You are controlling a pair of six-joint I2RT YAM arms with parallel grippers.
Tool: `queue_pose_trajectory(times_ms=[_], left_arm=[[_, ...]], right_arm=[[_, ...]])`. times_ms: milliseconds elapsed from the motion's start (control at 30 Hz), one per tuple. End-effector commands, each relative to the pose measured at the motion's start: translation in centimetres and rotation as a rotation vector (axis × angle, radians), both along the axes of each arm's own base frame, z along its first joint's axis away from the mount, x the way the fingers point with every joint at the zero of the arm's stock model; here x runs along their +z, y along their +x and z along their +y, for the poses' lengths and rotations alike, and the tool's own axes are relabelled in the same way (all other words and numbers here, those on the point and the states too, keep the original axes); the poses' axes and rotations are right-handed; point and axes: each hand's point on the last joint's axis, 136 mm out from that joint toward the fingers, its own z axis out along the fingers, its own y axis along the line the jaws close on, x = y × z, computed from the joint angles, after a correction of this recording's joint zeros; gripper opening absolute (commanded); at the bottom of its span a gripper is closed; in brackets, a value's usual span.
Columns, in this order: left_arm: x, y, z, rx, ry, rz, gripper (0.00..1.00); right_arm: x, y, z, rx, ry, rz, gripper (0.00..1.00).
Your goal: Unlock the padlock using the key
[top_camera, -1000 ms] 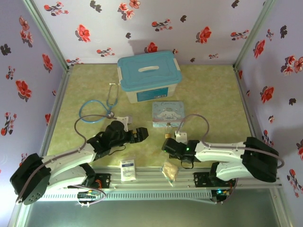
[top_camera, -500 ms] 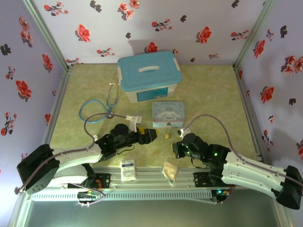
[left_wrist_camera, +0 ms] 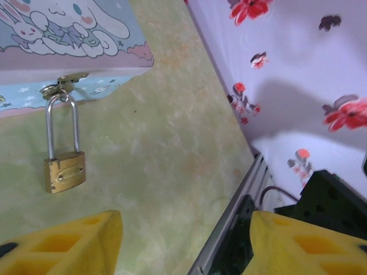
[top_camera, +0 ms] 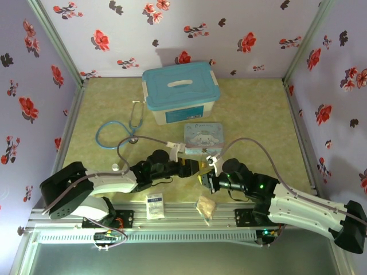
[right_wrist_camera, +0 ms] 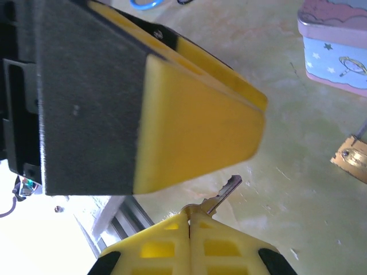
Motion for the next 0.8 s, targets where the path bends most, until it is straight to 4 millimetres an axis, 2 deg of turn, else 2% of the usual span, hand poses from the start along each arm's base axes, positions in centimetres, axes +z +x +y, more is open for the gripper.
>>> queue_pose_trajectory(times_ms=[0, 67, 100, 167, 200, 233, 267, 333, 400, 467, 600, 767], left_arm=[[0.8, -0.2, -0.7, 0.021, -0.122, 0.092, 0.65], [0.8, -0.6, -1.3, 0.002, -0.158, 0.130, 0.64], [0.7, -0.7, -1.6, -0.005, -0.167, 0.151, 0.61], [-0.2, -0.8, -1.7, 0.001, -0.158, 0.195, 0.48], [-0.9, -0.6, -1.3, 0.024, -0.141, 0.206, 0.38], [-1.7, -0.3, -0.5, 0.073, -0.108, 0.207, 0.36], [-2.7, 0.1, 0.5, 0.121, -0.055, 0.202, 0.36], [-4.3, 0.8, 3.2, 0.215, 0.104, 0.166, 0.44], [-4.3, 1.3, 5.5, 0.278, 0.219, 0.111, 0.48], [-3.4, 1.7, 7.1, 0.317, 0.248, 0.070, 0.53], [-2.4, 2.0, 8.6, 0.340, 0.261, 0.047, 0.55], [-2.8, 1.9, 8.6, 0.336, 0.265, 0.056, 0.58]], right_arm=[[2.0, 0.3, 0.8, 0.033, 0.042, -0.067, 0.00], [2.0, 0.4, 0.8, 0.044, 0.035, -0.090, 0.00], [2.1, 0.5, 0.7, 0.040, 0.031, -0.104, 0.00], [2.0, 0.9, 0.5, 0.023, 0.023, -0.126, 0.01], [1.4, 1.5, 0.0, -0.018, -0.010, -0.124, 0.01], [0.4, 2.1, -0.8, -0.063, -0.073, -0.112, 0.01], [-0.6, 2.2, -1.4, -0.080, -0.132, -0.092, 0.00], [-2.9, 2.4, -2.4, -0.120, -0.249, -0.028, 0.00], [-5.1, 2.4, -3.2, -0.140, -0.355, 0.021, 0.00], [-6.6, 2.6, -3.9, -0.156, -0.447, 0.042, 0.00], [-7.6, 3.3, -3.8, -0.156, -0.538, 0.048, 0.00], [-9.6, 3.6, -3.7, -0.158, -0.634, 0.130, 0.00]])
